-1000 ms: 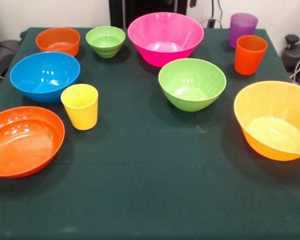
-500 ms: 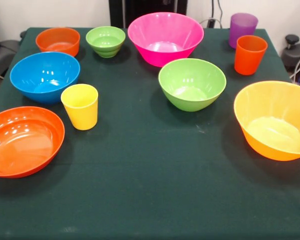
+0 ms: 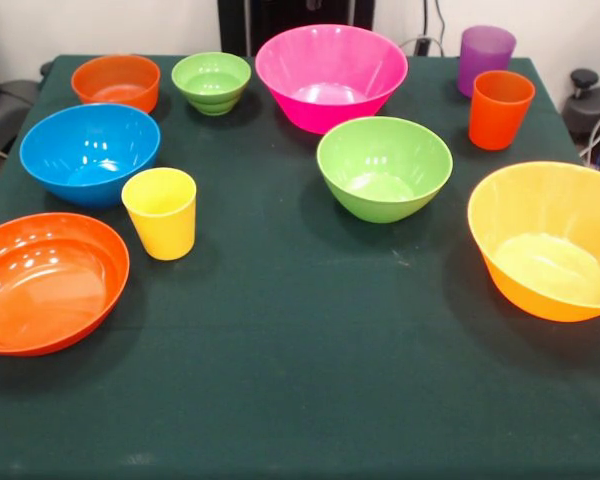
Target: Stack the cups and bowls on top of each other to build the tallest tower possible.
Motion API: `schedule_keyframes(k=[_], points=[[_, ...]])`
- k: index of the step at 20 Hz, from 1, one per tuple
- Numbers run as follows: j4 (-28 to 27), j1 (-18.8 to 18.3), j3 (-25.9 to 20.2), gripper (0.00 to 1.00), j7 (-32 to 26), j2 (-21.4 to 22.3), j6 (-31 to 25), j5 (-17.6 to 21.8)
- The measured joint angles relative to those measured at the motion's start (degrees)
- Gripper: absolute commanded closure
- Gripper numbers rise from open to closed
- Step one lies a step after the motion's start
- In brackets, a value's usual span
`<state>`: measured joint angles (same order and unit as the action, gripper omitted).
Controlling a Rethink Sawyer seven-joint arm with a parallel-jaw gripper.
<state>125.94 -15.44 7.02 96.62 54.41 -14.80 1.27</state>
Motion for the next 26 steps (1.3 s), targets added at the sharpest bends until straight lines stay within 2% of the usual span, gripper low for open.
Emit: schedule_keyframes(k=[11,17,26], points=[[0.0,-1.4,-0.5,0.0,0.0,0.2,0.0,0.5],[0.0,-6.0,-1.4,0.0,0.0,-1.0,0.0,2.7],[-0.5,-9.9,-1.7,0.0,0.0,-5.4,0.0,5.8]])
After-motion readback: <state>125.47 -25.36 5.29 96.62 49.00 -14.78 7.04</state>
